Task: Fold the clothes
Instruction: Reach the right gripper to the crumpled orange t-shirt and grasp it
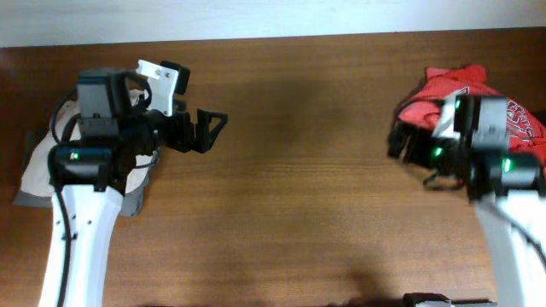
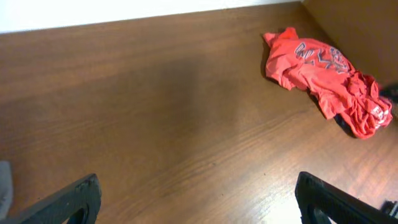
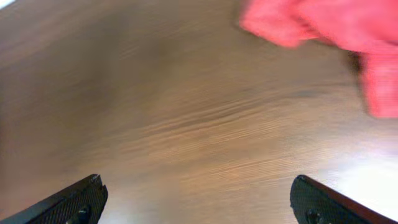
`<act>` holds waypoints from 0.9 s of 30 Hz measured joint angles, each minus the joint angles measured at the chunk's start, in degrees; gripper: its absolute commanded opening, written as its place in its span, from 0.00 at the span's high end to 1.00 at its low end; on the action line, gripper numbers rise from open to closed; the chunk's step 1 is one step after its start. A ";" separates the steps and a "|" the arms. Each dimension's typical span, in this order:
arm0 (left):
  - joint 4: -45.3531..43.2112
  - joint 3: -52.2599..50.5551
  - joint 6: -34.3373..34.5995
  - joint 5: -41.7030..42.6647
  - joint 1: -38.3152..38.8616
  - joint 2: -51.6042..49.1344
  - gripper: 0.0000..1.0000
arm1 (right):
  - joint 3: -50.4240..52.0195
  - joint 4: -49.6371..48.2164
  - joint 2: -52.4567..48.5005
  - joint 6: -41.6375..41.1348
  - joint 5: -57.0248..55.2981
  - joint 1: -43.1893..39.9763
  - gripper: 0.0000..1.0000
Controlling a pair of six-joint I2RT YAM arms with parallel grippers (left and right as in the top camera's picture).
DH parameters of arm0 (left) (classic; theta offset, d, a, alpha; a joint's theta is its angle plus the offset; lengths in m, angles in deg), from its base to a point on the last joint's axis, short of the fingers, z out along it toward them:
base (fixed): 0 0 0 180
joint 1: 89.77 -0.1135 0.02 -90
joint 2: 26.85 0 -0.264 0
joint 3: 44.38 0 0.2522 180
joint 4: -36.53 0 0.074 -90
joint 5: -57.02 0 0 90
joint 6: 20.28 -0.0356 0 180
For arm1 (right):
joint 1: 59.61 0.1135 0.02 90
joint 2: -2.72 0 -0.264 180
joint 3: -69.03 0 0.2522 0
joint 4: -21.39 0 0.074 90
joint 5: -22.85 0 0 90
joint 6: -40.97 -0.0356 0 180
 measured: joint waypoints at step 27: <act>8.15 0.00 -0.46 -13.14 1.01 -0.24 0.01 | -6.73 -13.57 -37.77 -11.80 -9.97 -30.25 0.20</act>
